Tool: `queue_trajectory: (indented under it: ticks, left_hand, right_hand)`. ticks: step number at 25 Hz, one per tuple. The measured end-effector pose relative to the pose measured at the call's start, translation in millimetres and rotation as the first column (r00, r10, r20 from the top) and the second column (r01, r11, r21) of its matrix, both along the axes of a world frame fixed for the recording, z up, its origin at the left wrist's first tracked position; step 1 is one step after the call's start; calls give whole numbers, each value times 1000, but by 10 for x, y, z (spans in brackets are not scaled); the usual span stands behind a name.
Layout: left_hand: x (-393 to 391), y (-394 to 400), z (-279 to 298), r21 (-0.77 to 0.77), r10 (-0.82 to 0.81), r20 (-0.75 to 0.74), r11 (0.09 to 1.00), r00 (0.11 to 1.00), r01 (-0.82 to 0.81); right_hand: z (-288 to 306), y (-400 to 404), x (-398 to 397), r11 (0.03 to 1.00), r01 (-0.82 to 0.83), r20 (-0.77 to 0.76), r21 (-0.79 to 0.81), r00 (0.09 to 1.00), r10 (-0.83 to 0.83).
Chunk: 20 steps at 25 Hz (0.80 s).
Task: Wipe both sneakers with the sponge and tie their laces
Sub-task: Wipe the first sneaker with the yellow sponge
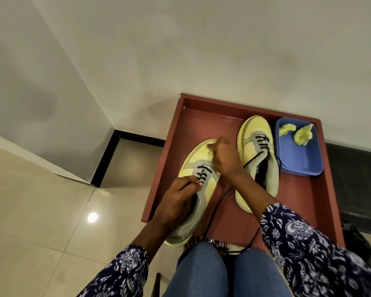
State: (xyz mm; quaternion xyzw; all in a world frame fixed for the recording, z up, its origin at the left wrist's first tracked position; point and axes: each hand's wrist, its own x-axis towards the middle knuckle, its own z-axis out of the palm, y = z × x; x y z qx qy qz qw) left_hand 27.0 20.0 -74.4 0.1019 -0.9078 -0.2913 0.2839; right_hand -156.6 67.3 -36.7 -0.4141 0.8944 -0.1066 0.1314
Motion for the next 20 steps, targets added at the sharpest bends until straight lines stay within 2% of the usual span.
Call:
queue_trajectory:
  ticks: [3,5,7,10,12,16,20]
  left_hand:
    - [2,-14,-9,13,-10,-10,1000,1000,10]
    - [2,-6,-1,26,-7,-12,1000,1000,7]
    - [0,-3,3,38,0,-6,999,1000,1]
    - [4,0,-8,40,-2,-6,999,1000,3]
    - [2,-9,-16,41,-7,-9,999,1000,7]
    - [-3,7,7,42,-5,-22,999,1000,6]
    - [0,1,3,49,-5,-14,999,1000,6]
  right_hand:
    - [46,-135,84,953,-301,9,33,954,301]
    - [39,-185,27,898,-430,12,94,902,431]
    - [45,-183,-136,898,-421,6,129,906,423]
    - [86,-128,-369,958,-267,20,106,964,267]
    - [83,-136,-375,966,-237,-15,103,971,240]
    - [39,-193,-202,944,-313,-39,106,947,318]
    - [39,-356,21,874,-440,23,204,895,445]
